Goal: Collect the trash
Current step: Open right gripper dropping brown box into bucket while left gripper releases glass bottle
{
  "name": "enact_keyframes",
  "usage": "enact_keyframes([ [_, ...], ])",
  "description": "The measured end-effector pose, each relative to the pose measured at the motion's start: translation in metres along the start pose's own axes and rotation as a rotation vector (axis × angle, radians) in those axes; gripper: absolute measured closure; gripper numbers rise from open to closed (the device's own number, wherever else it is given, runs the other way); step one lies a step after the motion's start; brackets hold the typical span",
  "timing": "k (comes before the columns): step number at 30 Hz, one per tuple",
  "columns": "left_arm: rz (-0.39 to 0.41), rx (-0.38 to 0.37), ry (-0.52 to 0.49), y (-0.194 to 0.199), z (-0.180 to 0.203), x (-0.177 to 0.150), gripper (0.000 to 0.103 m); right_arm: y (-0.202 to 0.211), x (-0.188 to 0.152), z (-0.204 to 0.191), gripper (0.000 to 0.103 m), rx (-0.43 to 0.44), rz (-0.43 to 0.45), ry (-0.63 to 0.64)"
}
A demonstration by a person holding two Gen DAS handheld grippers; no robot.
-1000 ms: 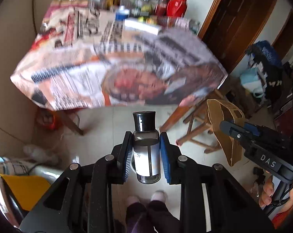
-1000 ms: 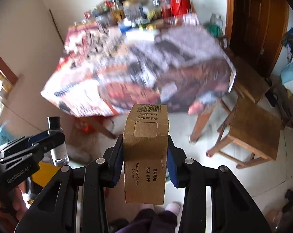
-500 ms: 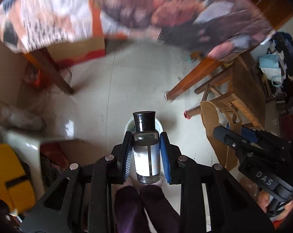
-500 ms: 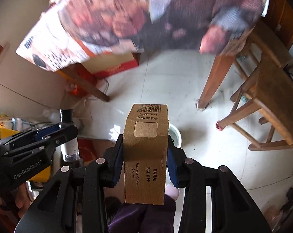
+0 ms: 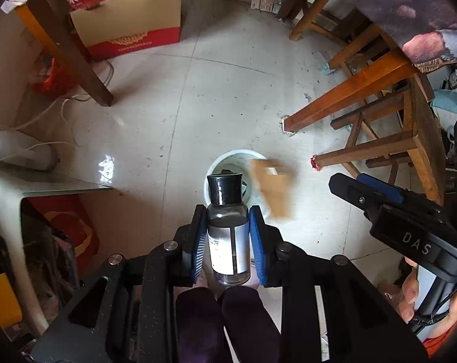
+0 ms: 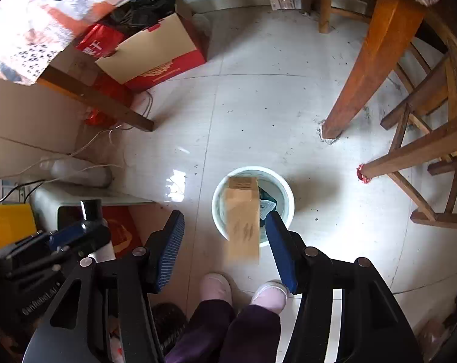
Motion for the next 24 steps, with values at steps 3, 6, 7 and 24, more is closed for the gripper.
enact_keyframes([
  [3, -0.018, -0.017, -0.012, -0.012, 0.01, 0.004, 0.076, 0.004, -0.002, 0.009, 0.051, -0.021, 0.0, -0.013],
  [6, -0.035, -0.041, -0.021, -0.019, 0.024, 0.01, 0.076, 0.01, 0.0, 0.015, 0.051, -0.044, 0.003, -0.014],
  [7, -0.039, -0.052, -0.028, -0.022, 0.031, 0.012, 0.076, 0.014, 0.0, 0.016, 0.051, -0.055, 0.005, -0.012],
  [24, -0.036, -0.015, -0.122, 0.05, 0.048, 0.019, 0.066, 0.103, 0.011, -0.001, 0.051, -0.082, 0.098, -0.028],
])
Point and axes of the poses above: each gripper's, at about its wrist camera, not at the fingertips, and y roughly against the way its jaws point, z to its right, x to its top, the point moved 9 cm from there along -y, roughly the way its jaws point, and after that the axes turned 5 degrees about x, right-handed, at the moved point
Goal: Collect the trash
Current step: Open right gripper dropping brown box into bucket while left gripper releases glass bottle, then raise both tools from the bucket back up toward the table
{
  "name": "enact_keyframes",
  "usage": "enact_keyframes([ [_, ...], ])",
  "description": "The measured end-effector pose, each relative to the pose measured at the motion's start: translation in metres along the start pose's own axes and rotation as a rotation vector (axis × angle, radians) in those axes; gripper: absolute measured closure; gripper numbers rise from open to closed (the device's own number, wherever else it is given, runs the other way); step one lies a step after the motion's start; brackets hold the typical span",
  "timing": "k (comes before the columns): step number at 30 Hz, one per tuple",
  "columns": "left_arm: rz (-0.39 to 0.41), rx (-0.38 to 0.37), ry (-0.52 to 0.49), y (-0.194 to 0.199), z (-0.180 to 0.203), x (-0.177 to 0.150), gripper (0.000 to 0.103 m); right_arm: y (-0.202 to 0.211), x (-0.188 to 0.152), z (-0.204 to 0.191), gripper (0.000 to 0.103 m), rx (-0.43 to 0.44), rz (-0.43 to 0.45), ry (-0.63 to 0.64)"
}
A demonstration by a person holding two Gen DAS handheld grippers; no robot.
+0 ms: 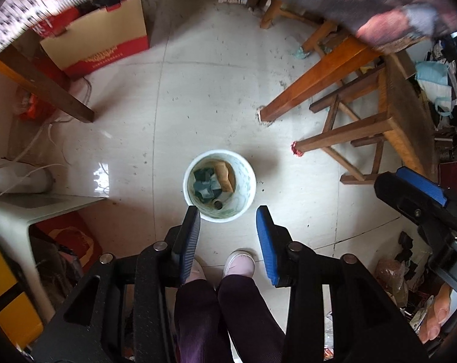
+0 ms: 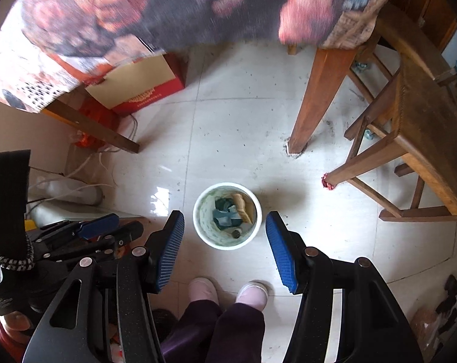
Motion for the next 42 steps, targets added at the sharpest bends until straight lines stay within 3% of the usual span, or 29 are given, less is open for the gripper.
enact_keyframes([
  [10, 0.144, -0.013, 0.004, 0.142, 0.009, 0.011, 0.066, 0.113, 0.017, -0.051, 0.051, 0.012, 0.11, 0.03],
  [24, 0.467, -0.075, -0.06, 0.363, 0.009, 0.033, 0.066, 0.277, 0.047, -0.129, 0.051, -0.004, 0.354, 0.071],
  [34, 0.605, -0.079, -0.108, 0.45, -0.002, 0.027, 0.066, 0.351, 0.053, -0.161, 0.051, -0.032, 0.537, 0.052],
  [37, 0.646, -0.073, -0.109, 0.467, -0.006, 0.027, 0.059, 0.369, 0.059, -0.166, 0.05, -0.05, 0.584, 0.069],
  [40, 0.675, -0.063, -0.117, 0.479, -0.006, 0.034, 0.058, 0.386, 0.066, -0.168, 0.044, -0.066, 0.63, 0.076],
  [42, 0.694, -0.056, -0.118, 0.487, -0.006, 0.039, 0.051, 0.394, 0.07, -0.168, 0.042, -0.069, 0.656, 0.08],
])
Point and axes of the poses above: each gripper's, at about its wrist camera, not at the fingertips, and y roughly against the way its jaws point, z to its right, x to its top, the point moved 9 cm from there along -y, roughly the way its jaws point, and after that the axes turned 5 degrees about x, right-handed, at the moved point
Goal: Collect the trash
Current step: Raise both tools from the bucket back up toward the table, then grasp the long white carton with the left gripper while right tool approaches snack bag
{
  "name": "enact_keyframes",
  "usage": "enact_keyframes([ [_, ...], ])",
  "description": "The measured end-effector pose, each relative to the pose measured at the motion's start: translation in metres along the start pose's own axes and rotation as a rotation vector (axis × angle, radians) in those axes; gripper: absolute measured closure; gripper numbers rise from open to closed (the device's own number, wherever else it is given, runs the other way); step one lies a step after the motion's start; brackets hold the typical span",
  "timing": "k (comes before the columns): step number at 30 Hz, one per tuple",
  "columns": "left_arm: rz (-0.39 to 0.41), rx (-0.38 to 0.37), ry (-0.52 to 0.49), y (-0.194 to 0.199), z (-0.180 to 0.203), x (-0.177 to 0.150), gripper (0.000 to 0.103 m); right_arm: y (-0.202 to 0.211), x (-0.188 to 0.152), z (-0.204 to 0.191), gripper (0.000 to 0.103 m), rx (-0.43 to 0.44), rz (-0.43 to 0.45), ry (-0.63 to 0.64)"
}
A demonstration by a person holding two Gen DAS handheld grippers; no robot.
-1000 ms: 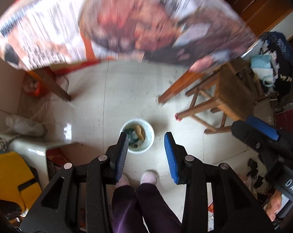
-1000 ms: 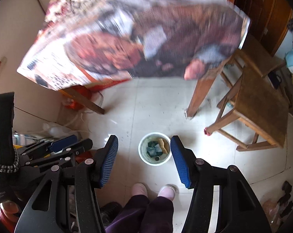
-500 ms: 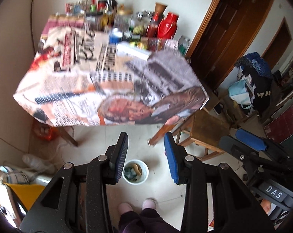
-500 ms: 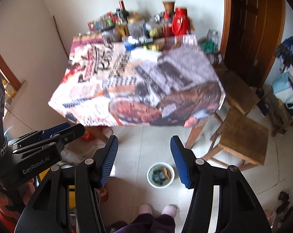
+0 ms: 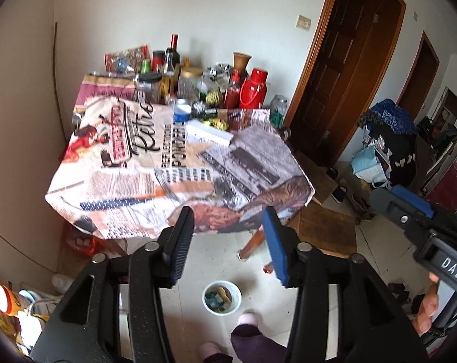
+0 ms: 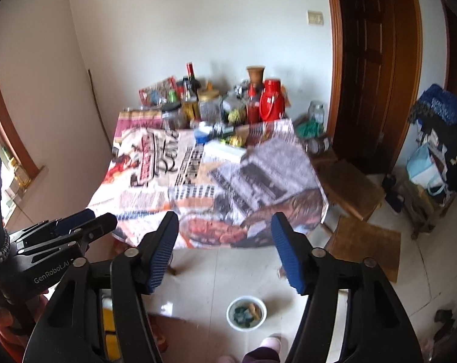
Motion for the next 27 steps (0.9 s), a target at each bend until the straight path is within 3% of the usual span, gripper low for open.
enact_keyframes([
  [2, 0.023, 0.01, 0.01, 0.001, -0.001, 0.01, 0.037, 0.0, 0.011, 0.002, 0.041, -0.001, 0.02, 0.009],
  [5, 0.039, 0.015, 0.032, -0.006, 0.0, 0.026, 0.029, -0.003, 0.026, 0.01, 0.027, -0.014, 0.06, 0.022],
  [8, 0.05, 0.03, 0.041, -0.02, 0.002, 0.042, 0.025, -0.015, 0.044, 0.021, 0.024, -0.011, 0.089, 0.034],
  [21, 0.045, 0.094, 0.16, -0.128, 0.037, 0.144, 0.024, -0.089, 0.139, 0.094, 0.024, 0.064, 0.075, 0.091],
  [27, -0.02, 0.128, 0.204, -0.189, 0.051, 0.168, 0.024, -0.127, 0.159, 0.131, 0.024, 0.076, 0.035, 0.082],
])
Point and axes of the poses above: each gripper's, at about its wrist camera, not at the fingertips, and y roughly against the way its jaws point, z to its right, x to its top, the point moved 9 cm from there along -y, roughly the way its jaws point, and after that the axes turned 5 degrees about x, right-handed, at the moved point
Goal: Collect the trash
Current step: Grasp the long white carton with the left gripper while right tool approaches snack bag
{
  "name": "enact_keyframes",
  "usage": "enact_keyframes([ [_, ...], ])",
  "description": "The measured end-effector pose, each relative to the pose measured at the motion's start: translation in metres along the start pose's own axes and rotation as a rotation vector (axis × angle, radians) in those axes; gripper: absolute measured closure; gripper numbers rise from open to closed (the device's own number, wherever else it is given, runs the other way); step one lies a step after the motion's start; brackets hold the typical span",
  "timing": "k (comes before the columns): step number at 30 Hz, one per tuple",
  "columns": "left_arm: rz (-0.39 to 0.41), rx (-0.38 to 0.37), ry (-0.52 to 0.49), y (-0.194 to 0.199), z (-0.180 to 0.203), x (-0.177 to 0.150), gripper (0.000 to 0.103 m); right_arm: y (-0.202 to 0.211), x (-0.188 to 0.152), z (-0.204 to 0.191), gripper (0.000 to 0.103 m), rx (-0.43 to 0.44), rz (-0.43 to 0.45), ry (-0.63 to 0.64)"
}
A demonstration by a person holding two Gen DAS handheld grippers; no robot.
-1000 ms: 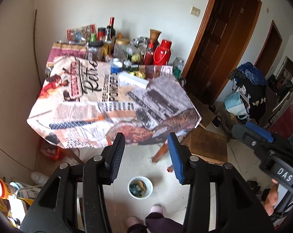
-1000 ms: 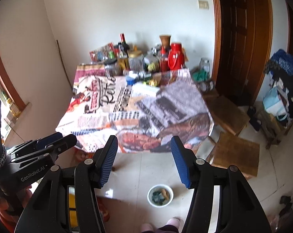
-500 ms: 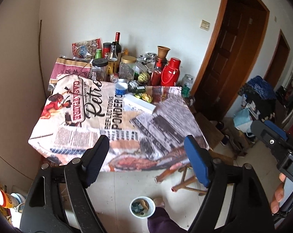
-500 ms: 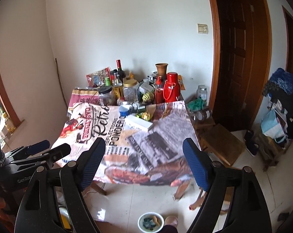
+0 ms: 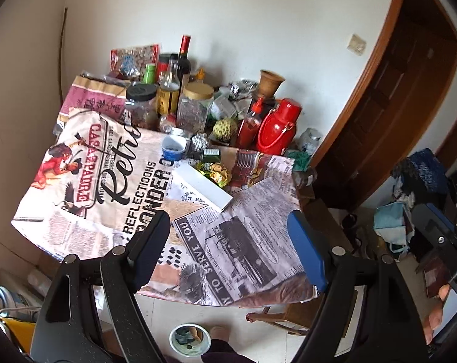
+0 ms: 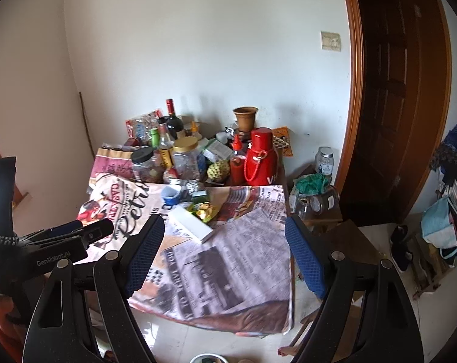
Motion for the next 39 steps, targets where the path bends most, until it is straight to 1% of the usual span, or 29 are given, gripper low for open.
enact_keyframes([
  [5, -0.112, 0.035, 0.014, -0.053, 0.002, -0.002, 0.023, -0.038, -0.003, 0.025, 0.024, -0.013, -0.076, -0.053],
  [7, -0.143, 0.035, 0.031, -0.071, -0.002, -0.002, 0.023, -0.051, -0.003, 0.034, 0.024, -0.028, -0.093, -0.078],
  [10, -0.202, 0.026, 0.059, -0.112, -0.01, 0.001, 0.023, -0.069, -0.006, 0.043, 0.024, -0.06, -0.113, -0.113],
  [12, -0.222, 0.027, 0.055, -0.138, -0.016, 0.003, 0.023, -0.081, -0.009, 0.048, 0.024, -0.087, -0.114, -0.135],
  [13, -0.231, 0.033, 0.05, -0.146, -0.017, 0.003, 0.023, -0.09, -0.012, 0.051, 0.024, -0.11, -0.126, -0.154],
  [15, -0.267, 0.052, 0.031, -0.179, -0.018, 0.004, 0.023, -0.106, -0.017, 0.058, 0.024, -0.138, -0.158, -0.186],
  [17, -0.297, 0.057, 0.023, -0.204, -0.018, 0.004, 0.023, -0.123, -0.026, 0.064, 0.024, -0.164, -0.188, -0.233],
  [20, -0.355, 0.069, 0.026, -0.25, -0.017, 0.0, 0.023, -0.143, -0.036, 0.071, 0.024, -0.18, -0.221, -0.275],
  [23, -0.393, 0.084, 0.035, -0.287, -0.013, -0.005, 0.023, -0.16, -0.044, 0.078, 0.024, -0.201, -0.241, -0.295],
  [25, -0.399, 0.106, 0.04, -0.307, -0.01, -0.007, 0.023, -0.169, -0.047, 0.082, 0.024, -0.212, -0.25, -0.299],
  [28, -0.373, 0.208, 0.067, -0.329, -0.016, -0.009, 0.023, -0.18, -0.05, 0.089, 0.024, -0.211, -0.266, -0.302],
  [29, -0.377, 0.239, 0.086, -0.336, -0.019, -0.012, 0.02, -0.181, -0.051, 0.092, 0.024, -0.207, -0.27, -0.305],
  [30, -0.365, 0.235, 0.129, -0.339, -0.019, -0.013, 0.02, -0.185, -0.05, 0.092, 0.024, -0.206, -0.273, -0.305],
  [32, -0.365, 0.261, 0.184, -0.344, -0.022, -0.016, 0.02, -0.186, -0.051, 0.096, 0.024, -0.208, -0.28, -0.295],
  [34, -0.336, 0.293, 0.174, -0.345, -0.021, -0.016, 0.018, -0.188, -0.053, 0.099, 0.024, -0.213, -0.294, -0.279],
  [35, -0.331, 0.32, 0.137, -0.347, -0.018, -0.018, 0.016, -0.189, -0.053, 0.1, 0.024, -0.214, -0.301, -0.271],
  [37, -0.327, 0.327, 0.1, -0.349, -0.015, -0.019, 0.016, -0.193, -0.053, 0.101, 0.024, -0.213, -0.311, -0.259],
  [39, -0.336, 0.32, 0.091, -0.349, -0.015, -0.02, 0.016, -0.196, -0.054, 0.101, 0.024, -0.204, -0.322, -0.248],
])
Point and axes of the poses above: each gripper's, at about its wrist camera, not at the fingertips, and y roughly against the way its jaws point, z to its right, x to its top, the point moved 9 cm from there along -y, roughly the way its jaws point, and after that the axes turned 5 degrees about x, right-handed, at the moved point
